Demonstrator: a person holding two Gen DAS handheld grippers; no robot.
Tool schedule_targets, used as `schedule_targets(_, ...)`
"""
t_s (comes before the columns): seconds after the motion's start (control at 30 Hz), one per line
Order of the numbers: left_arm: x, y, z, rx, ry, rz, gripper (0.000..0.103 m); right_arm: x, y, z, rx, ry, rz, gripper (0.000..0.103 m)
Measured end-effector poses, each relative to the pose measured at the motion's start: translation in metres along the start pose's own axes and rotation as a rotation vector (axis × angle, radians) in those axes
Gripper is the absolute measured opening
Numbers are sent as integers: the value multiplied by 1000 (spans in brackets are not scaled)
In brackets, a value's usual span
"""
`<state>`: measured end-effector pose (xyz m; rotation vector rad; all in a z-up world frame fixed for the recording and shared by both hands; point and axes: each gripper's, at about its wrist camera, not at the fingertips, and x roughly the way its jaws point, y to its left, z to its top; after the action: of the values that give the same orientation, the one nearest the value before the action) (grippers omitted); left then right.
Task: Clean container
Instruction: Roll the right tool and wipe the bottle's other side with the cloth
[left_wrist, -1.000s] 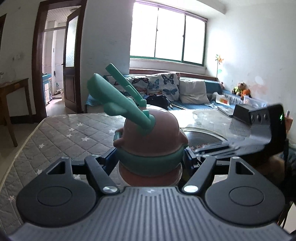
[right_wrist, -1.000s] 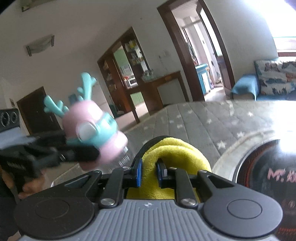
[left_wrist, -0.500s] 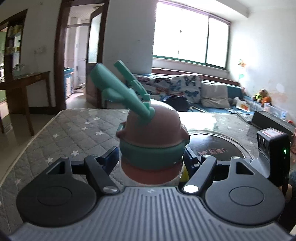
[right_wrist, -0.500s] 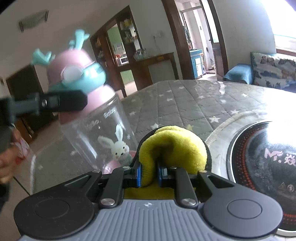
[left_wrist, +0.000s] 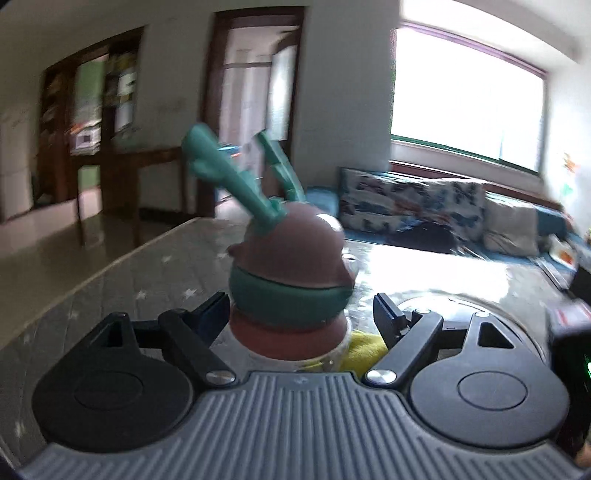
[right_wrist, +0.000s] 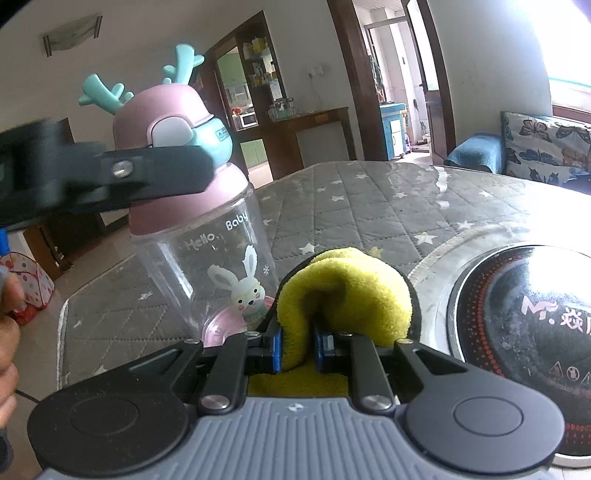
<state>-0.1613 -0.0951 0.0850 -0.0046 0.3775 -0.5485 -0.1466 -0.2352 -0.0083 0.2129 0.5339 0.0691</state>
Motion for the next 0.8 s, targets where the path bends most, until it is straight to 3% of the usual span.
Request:
schedule_targets(0.17,10,-1,-2,-63,20,58,83,-4,2,-1,-22,2,-1,17)
schedule_targets(0.4,13,14,3,-89,25,18,77,-9,2,-2,-13,2,8,17)
schedule_targets(0.8,24,56,15,70,117,-258,77,-17,0,0,12,1,22,17)
